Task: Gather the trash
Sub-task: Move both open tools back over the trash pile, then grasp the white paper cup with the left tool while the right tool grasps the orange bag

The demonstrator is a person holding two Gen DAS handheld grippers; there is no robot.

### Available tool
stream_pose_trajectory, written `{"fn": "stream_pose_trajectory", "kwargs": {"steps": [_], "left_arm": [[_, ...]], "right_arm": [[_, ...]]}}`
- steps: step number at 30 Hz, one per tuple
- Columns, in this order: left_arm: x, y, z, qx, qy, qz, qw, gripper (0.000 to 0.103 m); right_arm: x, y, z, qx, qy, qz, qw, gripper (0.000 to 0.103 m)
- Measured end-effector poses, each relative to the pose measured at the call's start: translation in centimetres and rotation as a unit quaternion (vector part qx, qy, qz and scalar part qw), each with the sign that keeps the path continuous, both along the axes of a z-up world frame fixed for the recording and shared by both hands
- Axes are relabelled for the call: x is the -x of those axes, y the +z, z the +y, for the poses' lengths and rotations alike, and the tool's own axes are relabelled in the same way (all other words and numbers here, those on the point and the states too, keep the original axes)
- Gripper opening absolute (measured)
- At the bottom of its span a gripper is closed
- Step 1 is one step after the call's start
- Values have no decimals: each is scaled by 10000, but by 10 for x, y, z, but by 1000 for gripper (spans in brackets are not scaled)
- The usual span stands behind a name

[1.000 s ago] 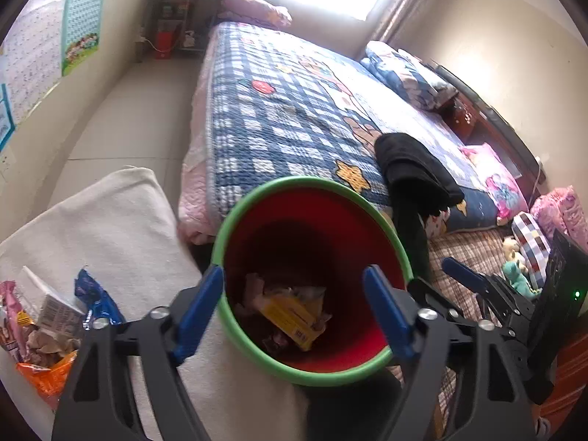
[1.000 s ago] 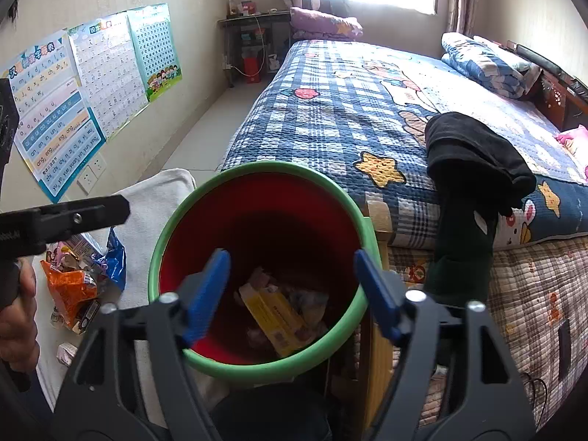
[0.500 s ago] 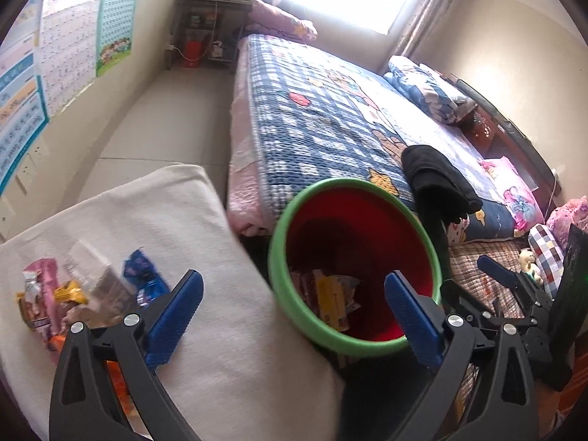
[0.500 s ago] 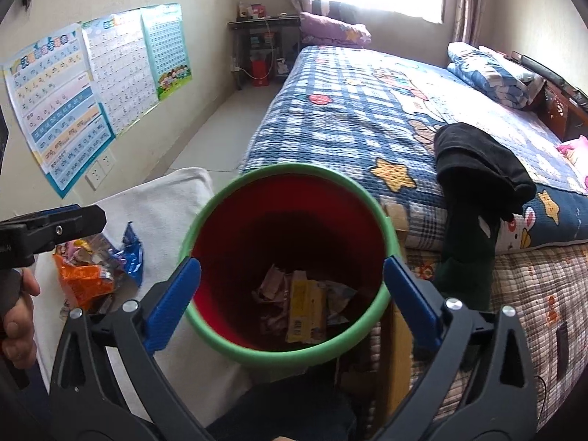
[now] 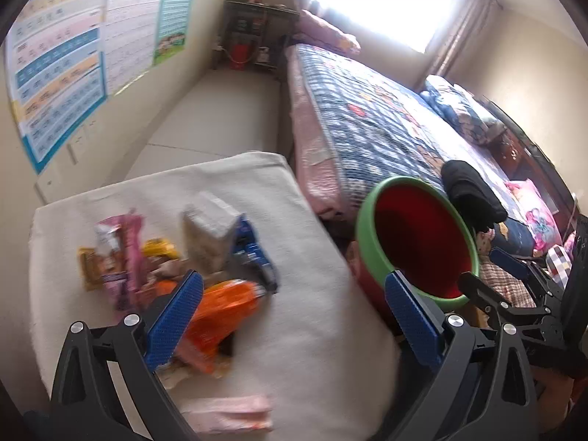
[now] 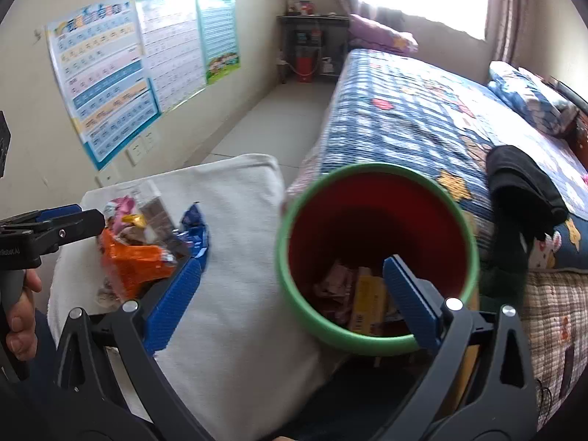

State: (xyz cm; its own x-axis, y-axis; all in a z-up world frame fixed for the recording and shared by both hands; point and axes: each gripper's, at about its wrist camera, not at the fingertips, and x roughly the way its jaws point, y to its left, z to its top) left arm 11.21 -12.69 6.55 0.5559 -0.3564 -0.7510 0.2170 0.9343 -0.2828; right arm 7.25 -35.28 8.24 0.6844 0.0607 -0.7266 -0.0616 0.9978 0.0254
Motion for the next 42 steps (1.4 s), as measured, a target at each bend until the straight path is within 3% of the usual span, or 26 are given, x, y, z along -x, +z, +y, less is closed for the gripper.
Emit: {"fn": "stream_pose_trajectory", "kwargs": {"steps": [11,22,33,42], "left_arm": [[27,-22,96,5,818,159,9965,95],[46,-48,155,45,1274,399,9910,95],[37,-100,134,-297,695,991,9922,93],[9,-141,117,-388,376,1466,9877,78]], "right_arm": [[0,-13,73,-26,612,173,9980,98],[-1,-34,130,-34,1209,387,9919,98],[-19,-68,148,-25,1333,748,9882,98],[-24,-85,150,1,1319,949,9867,98]]}}
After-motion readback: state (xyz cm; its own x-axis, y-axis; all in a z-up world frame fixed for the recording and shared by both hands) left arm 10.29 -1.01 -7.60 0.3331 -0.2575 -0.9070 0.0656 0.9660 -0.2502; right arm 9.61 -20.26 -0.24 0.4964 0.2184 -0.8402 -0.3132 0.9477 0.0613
